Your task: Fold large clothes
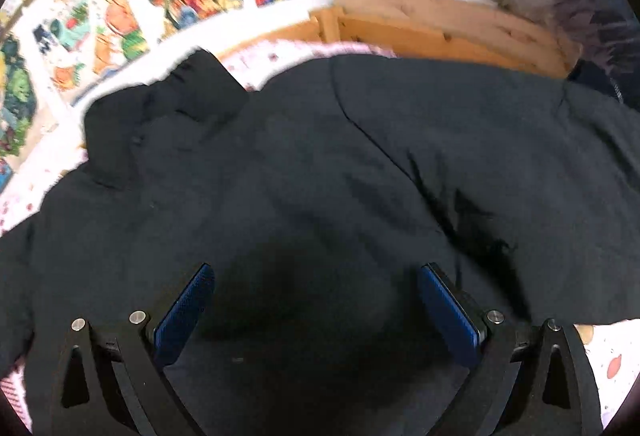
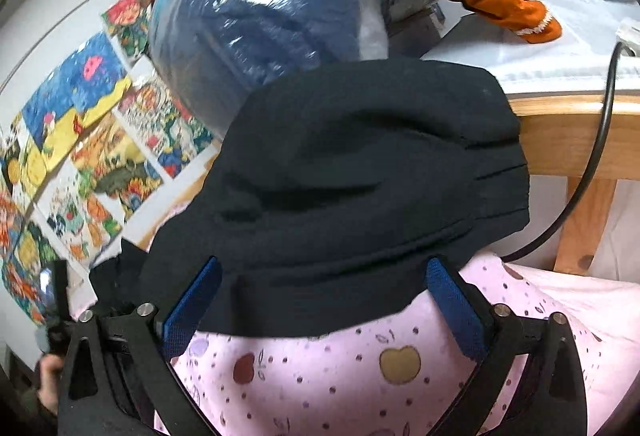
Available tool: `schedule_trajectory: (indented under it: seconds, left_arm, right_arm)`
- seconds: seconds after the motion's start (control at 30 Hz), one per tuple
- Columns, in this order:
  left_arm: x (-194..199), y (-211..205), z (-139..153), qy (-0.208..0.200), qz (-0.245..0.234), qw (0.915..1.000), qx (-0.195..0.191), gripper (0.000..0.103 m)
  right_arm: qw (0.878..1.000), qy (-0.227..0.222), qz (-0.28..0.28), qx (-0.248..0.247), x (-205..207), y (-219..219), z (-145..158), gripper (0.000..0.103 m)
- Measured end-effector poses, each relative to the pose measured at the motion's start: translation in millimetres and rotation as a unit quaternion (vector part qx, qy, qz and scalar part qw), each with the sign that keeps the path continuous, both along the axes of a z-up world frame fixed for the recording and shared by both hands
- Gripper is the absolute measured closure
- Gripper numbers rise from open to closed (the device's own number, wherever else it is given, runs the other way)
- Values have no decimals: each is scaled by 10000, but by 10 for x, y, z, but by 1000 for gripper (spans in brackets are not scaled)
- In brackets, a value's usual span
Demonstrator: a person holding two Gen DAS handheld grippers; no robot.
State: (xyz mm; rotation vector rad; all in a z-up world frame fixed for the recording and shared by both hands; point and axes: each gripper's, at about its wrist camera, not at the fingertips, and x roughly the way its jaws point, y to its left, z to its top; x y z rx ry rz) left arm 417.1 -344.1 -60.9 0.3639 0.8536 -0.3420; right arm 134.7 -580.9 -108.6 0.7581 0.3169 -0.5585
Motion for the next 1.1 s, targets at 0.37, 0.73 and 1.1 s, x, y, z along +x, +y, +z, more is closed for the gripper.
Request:
schedule_trajectory:
  seconds: [0.37,0.73,1.1]
  left_arm:
    - [245,256,-199,1106,34,9882,-1057,1]
    - [-120,1213,504,824,-67,9803,-1796,1]
    - [-596,2855,877,858,622,9594,-2615,1]
  right_arm:
    - [9987,-212,-443,-141,-157,-12,269,91]
    - [9646,-721,1157,-2259,367,1099,1508,92]
    - [8872,58,3297,-3229,1122,2670,1639,92]
